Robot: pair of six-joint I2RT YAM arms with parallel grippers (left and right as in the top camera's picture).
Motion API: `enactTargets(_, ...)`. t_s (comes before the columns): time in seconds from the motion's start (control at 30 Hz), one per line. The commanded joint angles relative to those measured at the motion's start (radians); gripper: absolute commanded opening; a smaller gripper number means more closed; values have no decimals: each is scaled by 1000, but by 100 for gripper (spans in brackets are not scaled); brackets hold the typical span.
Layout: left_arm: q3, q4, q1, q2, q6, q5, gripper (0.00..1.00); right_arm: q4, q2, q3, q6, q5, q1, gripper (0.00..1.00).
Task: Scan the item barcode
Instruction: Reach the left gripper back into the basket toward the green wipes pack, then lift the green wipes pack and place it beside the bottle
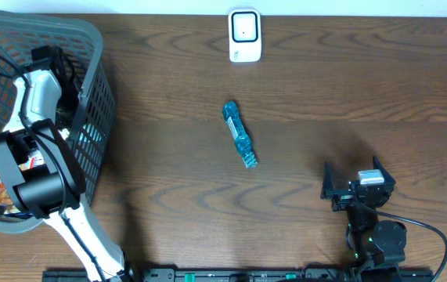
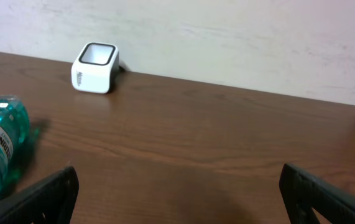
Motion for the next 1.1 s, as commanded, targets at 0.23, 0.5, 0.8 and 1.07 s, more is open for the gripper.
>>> enactTargets(0.23,77,-65,107,-159,-5,13,24,-3,-2,-2,-10,6,2,99)
enactTargets(0.5,146,-63,180,-530,-112,95,24,-3,-2,-2,-10,6,2,99)
enactTargets(0.8,145,-39,-37,-867,-226,364,23,-3,-2,-2,-10,6,2,99)
enactTargets(1.07,36,-204,-481,-846,-261,69,23,-3,-2,-2,-10,6,2,99)
